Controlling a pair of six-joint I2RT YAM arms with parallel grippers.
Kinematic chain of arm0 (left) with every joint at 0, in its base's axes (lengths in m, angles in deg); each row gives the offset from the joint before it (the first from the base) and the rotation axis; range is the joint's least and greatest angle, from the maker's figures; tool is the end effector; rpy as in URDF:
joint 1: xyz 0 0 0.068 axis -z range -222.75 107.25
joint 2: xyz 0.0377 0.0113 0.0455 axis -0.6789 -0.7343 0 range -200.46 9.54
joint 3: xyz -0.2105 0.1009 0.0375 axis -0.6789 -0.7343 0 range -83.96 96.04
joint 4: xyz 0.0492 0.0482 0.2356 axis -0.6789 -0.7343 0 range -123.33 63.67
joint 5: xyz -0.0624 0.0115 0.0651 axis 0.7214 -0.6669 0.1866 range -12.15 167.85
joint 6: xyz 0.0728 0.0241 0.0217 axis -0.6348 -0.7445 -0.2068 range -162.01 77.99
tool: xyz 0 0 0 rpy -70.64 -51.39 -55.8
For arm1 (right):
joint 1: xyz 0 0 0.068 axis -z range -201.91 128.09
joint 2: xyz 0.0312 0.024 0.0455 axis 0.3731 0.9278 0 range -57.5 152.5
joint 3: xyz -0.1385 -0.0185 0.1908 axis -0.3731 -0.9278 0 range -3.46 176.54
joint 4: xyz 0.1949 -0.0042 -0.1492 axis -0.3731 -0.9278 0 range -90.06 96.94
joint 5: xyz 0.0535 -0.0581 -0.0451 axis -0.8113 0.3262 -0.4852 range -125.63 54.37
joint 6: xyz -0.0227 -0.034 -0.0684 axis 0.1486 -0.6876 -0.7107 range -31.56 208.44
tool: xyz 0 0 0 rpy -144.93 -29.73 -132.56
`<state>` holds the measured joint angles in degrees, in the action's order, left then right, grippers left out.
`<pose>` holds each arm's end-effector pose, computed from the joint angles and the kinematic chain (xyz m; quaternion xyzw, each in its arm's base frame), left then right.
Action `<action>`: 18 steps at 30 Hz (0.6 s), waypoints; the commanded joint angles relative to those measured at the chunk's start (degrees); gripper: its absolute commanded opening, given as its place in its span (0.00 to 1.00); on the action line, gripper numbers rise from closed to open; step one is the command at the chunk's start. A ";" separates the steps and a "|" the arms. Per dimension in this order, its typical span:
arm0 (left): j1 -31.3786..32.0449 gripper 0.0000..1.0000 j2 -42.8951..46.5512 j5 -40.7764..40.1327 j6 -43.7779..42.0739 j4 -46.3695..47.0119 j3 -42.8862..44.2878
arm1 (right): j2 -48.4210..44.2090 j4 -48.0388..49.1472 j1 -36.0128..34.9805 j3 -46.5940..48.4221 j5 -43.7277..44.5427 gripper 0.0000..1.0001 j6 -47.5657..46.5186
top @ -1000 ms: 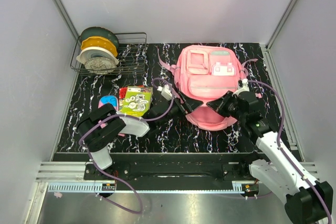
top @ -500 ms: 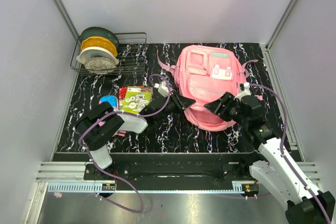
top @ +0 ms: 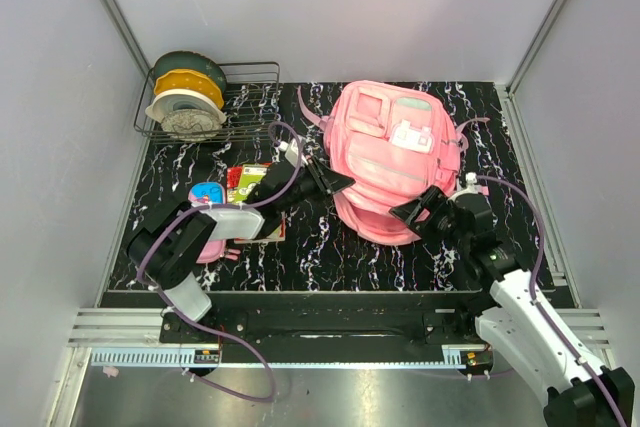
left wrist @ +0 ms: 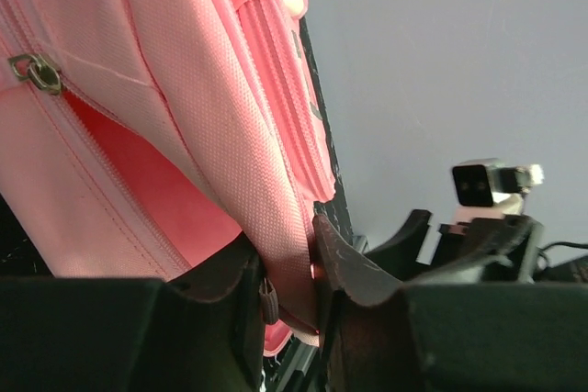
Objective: Pack the student bag
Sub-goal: Pick up the book from the center of the board.
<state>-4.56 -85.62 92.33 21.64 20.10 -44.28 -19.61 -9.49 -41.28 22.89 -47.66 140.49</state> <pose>0.2704 -0.2346 0.1630 -0.0864 0.7541 -0.5604 0.3315 0.1852 0.0802 0.1994 0.1879 0.8331 0.3720 0.3637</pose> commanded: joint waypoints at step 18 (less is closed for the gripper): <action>-1.98 0.14 0.85 13.20 4.89 19.48 1.28 | 3.94 20.72 0.13 -7.80 16.07 0.78 10.88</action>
<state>-6.70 -86.10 101.51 25.58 28.10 -44.28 -16.68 1.44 -41.28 16.40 -36.77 149.47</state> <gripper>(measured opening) 0.252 0.803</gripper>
